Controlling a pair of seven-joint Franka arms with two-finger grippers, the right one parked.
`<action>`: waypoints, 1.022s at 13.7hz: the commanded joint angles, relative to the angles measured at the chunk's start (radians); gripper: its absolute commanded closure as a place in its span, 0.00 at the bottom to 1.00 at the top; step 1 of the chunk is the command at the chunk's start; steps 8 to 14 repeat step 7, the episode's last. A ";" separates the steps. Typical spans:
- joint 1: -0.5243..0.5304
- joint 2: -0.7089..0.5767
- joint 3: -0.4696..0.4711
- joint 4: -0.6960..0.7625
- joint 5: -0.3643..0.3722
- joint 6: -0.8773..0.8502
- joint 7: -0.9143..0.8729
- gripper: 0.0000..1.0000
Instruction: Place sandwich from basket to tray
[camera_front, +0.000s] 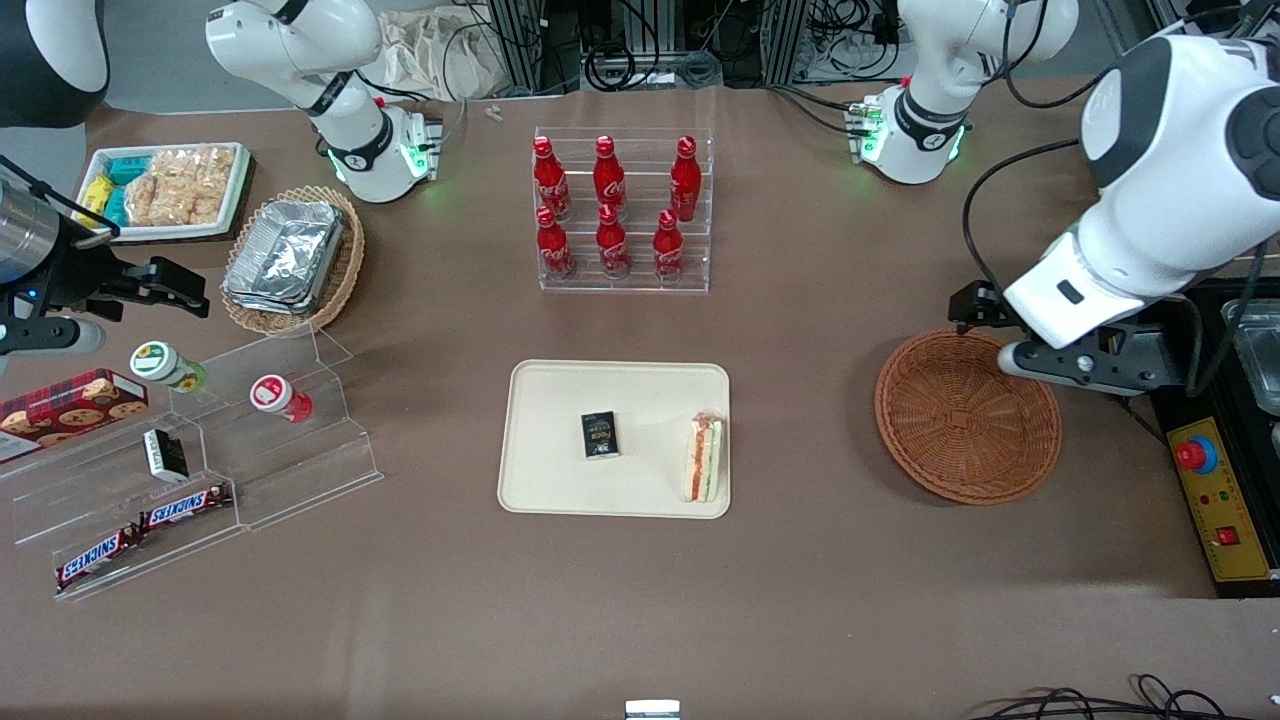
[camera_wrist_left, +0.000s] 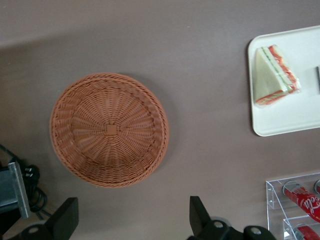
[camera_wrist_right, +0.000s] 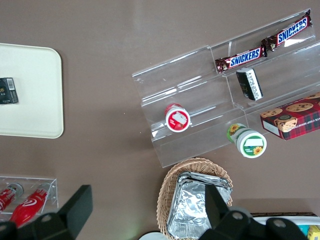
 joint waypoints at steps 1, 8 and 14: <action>-0.005 0.040 0.041 0.057 -0.014 -0.032 0.045 0.00; 0.578 0.066 -0.476 0.080 0.000 -0.030 0.045 0.00; 0.578 0.066 -0.476 0.080 0.000 -0.030 0.045 0.00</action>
